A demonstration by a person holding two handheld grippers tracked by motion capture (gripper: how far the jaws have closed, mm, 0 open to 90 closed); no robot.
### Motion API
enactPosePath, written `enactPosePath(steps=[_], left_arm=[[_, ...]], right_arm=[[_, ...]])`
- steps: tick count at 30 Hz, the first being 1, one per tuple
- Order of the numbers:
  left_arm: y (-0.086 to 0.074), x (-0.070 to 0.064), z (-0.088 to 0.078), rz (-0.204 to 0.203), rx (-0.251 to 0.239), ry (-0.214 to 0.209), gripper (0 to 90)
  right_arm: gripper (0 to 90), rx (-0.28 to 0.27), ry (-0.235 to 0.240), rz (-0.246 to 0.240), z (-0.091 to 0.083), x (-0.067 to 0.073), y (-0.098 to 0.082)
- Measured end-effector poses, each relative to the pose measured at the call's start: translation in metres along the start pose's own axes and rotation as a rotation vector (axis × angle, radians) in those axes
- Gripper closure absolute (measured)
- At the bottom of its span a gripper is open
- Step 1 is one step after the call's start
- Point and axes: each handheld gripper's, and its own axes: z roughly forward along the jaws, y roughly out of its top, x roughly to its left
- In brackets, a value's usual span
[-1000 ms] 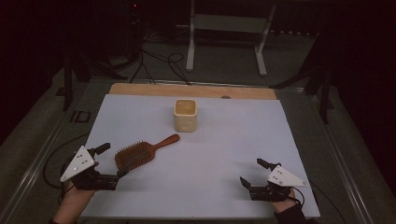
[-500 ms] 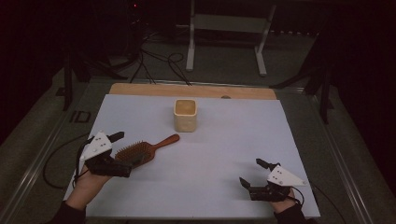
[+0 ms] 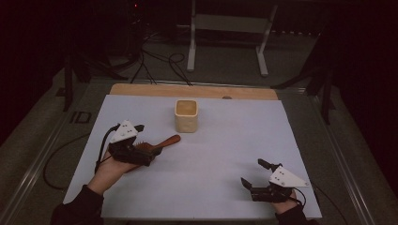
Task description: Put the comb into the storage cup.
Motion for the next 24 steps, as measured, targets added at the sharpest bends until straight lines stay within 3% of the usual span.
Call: enactPosePath(steps=[5,15,20,24], left_arm=[[0.005,0.003,0.013,-0.015,0.003,0.016,2.1],[0.005,0.016,0.035,-0.038,0.024,0.044,16.2],[0.001,0.02,0.047,-0.053,0.041,0.075,28.1],[0.0,0.025,0.056,-0.099,0.059,0.1,39.7]], right_arm=[[9.8,0.004,0.002,-0.004,0.0,0.001,0.0],[9.8,0.003,0.004,-0.003,0.001,0.0,0.0],[9.7,0.004,0.005,-0.012,0.001,0.001,0.0],[9.8,0.005,0.005,-0.013,0.002,0.001,0.0]])
